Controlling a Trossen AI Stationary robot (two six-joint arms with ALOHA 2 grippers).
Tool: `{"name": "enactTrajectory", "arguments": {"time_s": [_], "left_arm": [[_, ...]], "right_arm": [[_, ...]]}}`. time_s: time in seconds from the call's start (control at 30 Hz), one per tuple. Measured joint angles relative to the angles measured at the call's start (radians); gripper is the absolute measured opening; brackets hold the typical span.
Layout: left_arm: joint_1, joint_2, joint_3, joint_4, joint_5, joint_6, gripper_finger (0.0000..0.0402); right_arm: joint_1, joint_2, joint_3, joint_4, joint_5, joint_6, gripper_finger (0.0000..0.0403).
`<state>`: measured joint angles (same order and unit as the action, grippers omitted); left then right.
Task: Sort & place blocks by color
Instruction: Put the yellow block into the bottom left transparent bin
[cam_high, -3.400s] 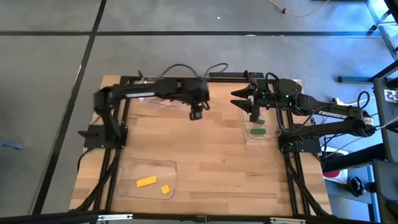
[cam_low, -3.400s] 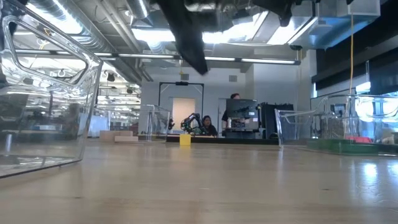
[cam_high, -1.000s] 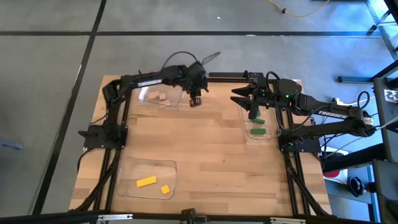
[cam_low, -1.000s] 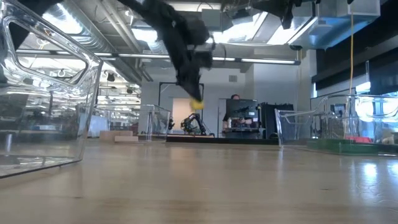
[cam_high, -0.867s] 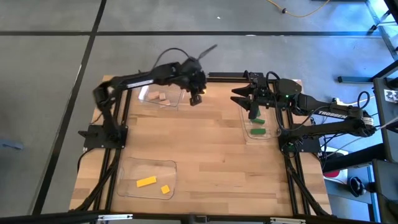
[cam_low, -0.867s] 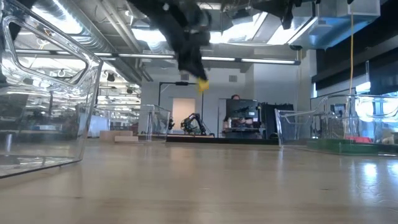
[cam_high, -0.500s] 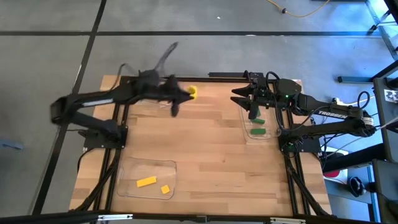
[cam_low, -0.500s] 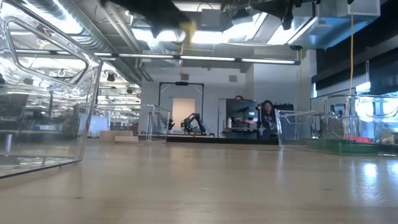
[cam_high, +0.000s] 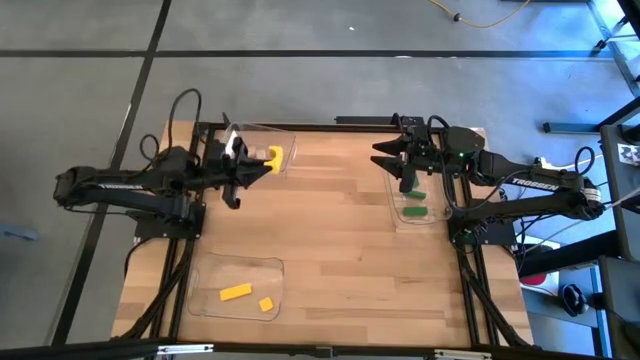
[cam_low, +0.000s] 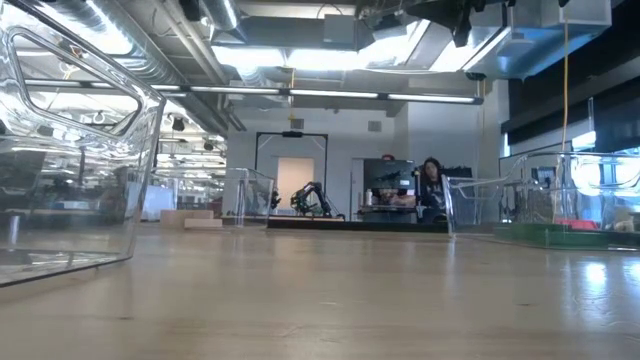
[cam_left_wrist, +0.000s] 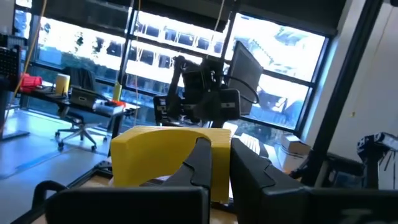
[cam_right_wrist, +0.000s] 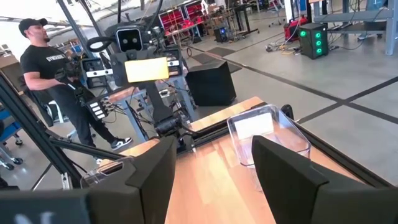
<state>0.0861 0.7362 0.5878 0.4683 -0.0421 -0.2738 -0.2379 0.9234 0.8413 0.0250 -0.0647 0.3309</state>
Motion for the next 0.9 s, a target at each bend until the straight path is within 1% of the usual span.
{"name": "enactTrajectory", "arguments": {"time_s": [0.4, 0.63, 0.73, 0.83, 0.9], "left_arm": [[-0.012, -0.004, -0.007, -0.002, -0.025, 0.019, 0.0021], [-0.012, -0.004, -0.007, -0.002, -0.024, 0.021, 0.0020], [-0.013, -0.004, -0.005, -0.007, -0.002, 0.011, 0.0020], [-0.040, 0.003, 0.025, -0.066, 0.059, -0.039, 0.0020], [-0.085, 0.027, 0.077, -0.187, 0.080, -0.068, 0.0020]], "right_arm": [[0.000, 0.000, 0.000, 0.000, 0.000, -0.001, 0.0214], [0.000, 0.000, 0.000, 0.000, 0.000, 0.000, 0.0214], [0.000, 0.000, 0.000, 0.000, 0.001, 0.000, 0.0214], [0.000, 0.000, 0.000, 0.000, 0.001, 0.001, 0.0214], [0.000, 0.000, 0.000, 0.000, 0.001, 0.000, 0.0214]]}}
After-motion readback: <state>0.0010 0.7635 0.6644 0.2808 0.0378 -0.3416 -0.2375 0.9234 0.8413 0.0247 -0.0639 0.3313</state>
